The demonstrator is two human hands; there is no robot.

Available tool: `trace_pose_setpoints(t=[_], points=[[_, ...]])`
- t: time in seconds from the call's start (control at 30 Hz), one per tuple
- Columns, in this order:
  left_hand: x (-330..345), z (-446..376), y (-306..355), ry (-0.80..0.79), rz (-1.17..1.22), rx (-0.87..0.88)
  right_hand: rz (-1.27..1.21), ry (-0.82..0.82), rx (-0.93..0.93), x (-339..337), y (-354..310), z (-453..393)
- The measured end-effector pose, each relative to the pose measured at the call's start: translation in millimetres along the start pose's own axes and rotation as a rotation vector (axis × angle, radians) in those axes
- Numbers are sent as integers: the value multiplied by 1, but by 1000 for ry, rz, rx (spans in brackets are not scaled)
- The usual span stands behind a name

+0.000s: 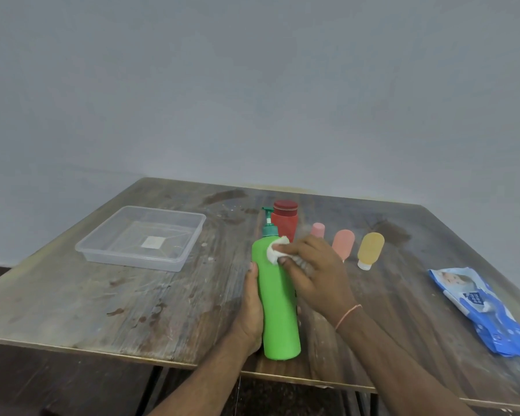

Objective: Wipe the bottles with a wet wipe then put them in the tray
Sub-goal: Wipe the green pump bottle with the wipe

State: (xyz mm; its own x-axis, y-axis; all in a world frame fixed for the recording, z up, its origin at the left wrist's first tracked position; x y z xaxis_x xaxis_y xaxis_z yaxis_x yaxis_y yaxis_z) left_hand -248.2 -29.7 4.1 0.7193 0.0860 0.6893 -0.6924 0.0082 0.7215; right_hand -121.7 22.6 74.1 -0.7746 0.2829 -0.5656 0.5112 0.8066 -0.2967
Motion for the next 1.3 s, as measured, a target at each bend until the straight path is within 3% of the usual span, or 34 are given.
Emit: trace_pose_setpoints(t=[0.37, 0.53, 0.83, 1.03, 1.3], points=[[-4, -4, -4, -9, -25, 17, -56, -70, 280, -3, 3, -1], [-1, -3, -3, 2, 12, 74, -51, -149, 305, -4, 3, 36], [-1, -6, -6, -26, 41, 61, 177, -184, 178, -24, -13, 92], [-3, -10, -6, -136, 45, 4, 213, -244, 114, -27, -18, 137], [-1, -6, -5, -141, 60, -3, 243, -157, 28, -25, -21, 160]])
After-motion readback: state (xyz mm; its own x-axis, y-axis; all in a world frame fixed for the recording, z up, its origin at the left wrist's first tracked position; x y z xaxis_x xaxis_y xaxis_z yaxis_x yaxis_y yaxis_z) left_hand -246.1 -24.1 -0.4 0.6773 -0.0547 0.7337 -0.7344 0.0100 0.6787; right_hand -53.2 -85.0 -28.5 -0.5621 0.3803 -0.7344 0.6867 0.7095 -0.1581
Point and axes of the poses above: each hand's wrist, its own z-axis away from the middle knuckle, its own x-axis out of the palm, y = z × x, the point moved 2 cm from there along -z, towards the middle knuckle, and after that the axes turned 8 degrees about z, right-handed, at the moved point
